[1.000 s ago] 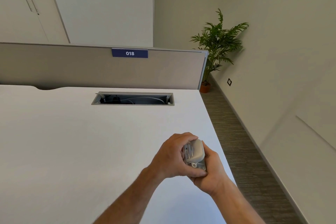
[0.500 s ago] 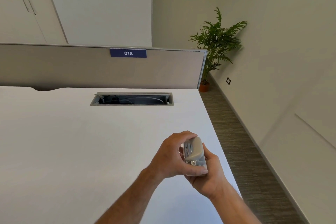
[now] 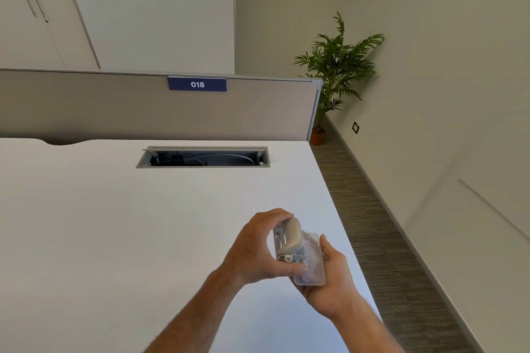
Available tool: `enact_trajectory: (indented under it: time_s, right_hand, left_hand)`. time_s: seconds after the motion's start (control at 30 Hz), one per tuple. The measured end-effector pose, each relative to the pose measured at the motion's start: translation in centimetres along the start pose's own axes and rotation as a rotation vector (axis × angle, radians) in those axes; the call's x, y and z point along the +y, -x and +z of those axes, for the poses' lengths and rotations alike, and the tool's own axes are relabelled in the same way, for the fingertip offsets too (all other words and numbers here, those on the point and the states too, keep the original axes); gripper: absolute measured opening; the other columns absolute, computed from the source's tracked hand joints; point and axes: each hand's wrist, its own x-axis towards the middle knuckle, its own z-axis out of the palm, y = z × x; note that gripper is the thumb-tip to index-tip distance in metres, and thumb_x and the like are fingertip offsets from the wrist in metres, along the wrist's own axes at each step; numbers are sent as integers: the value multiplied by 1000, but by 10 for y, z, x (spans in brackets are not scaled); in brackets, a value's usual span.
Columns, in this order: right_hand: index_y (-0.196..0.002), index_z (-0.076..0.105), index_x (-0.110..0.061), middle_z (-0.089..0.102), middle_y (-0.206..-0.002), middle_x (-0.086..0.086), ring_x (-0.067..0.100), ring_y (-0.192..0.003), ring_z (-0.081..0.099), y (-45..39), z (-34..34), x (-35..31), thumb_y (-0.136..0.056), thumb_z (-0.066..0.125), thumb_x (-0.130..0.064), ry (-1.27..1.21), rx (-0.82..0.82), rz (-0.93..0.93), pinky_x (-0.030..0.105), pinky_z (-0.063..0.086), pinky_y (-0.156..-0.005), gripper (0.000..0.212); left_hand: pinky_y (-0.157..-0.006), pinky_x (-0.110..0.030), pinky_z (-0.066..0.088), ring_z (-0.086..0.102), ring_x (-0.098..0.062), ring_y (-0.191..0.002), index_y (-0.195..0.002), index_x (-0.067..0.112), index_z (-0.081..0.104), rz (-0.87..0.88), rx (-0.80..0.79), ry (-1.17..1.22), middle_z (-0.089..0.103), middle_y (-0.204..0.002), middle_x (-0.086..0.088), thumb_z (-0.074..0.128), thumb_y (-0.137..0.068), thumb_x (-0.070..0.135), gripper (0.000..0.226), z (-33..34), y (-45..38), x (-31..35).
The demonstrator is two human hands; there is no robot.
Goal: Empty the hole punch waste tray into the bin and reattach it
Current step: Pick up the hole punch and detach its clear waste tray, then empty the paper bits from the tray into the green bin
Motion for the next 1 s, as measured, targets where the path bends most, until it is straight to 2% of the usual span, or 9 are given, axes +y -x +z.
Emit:
enact_trajectory:
  time_s: [0.1,0.2,0.3,0.37,0.5,0.63,0.8,0.87,1.0]
  right_hand:
    - [-124,70,-10,79,-101,23,36,-75,76,-2,-10,-1,-102,45,-51,-9,22,-31,42,64,-58,53]
    - [-127,70,-10,78,-110,24,35,-80,78,-3,-22,-2,-102,46,-51,0,51,-46,43,66,-62,53]
    - [-129,68,-10,79,-108,23,35,-80,79,-4,-31,-2,-102,47,-51,-12,71,-42,43,66,-61,54]
    - [-130,68,-9,79,-107,23,35,-79,79,-4,-37,0,-102,47,-50,-20,79,-40,43,66,-61,54]
    - [-130,68,-10,79,-107,23,35,-80,79,-4,-46,2,-102,47,-50,-22,85,-35,43,66,-61,53]
    - [-131,68,-10,79,-107,23,34,-80,79,-3,-51,2,-102,48,-49,-27,91,-30,42,67,-62,53]
    - [-131,68,-11,80,-106,23,34,-78,79,-1,-54,4,-102,47,-49,-20,106,-36,42,66,-62,53]
    - [-131,68,-11,80,-105,22,34,-79,79,0,-54,5,-102,47,-49,-18,111,-39,42,66,-62,53]
    - [-131,68,-10,80,-106,22,33,-78,79,2,-54,6,-102,47,-49,-20,113,-45,41,66,-61,53]
  left_hand:
    - [-94,-9,45,54,-4,-118,-132,37,50,-55,10,-27,56,-133,20,90,-56,63,89,-2,6,-20]
    - [-95,-16,47,54,-2,-116,-129,39,51,-115,-16,-51,56,-130,26,91,-51,64,91,1,14,-44]
    - [-96,-23,49,55,-2,-115,-127,40,51,-184,-69,-98,56,-128,26,90,-48,67,92,9,26,-68]
    - [-93,-18,48,54,-1,-114,-126,41,49,-232,-111,-126,55,-128,27,87,-46,70,93,17,34,-82]
    - [-83,-1,33,48,4,-112,-126,45,44,-292,-187,-148,47,-125,34,86,-46,71,94,28,48,-102]
    - [-86,-3,34,46,7,-113,-125,49,42,-305,-221,-124,41,-124,43,88,-47,66,92,31,57,-112]
    - [-87,-1,33,42,17,-113,-122,55,36,-307,-224,-92,39,-128,41,89,-48,63,92,32,63,-117]
    - [-90,-5,36,42,16,-116,-125,53,38,-314,-220,-75,41,-132,36,91,-47,64,94,33,65,-119]
    - [-105,-22,42,45,0,-128,-128,51,39,-328,-215,-33,42,-144,22,92,-42,68,102,35,67,-123]
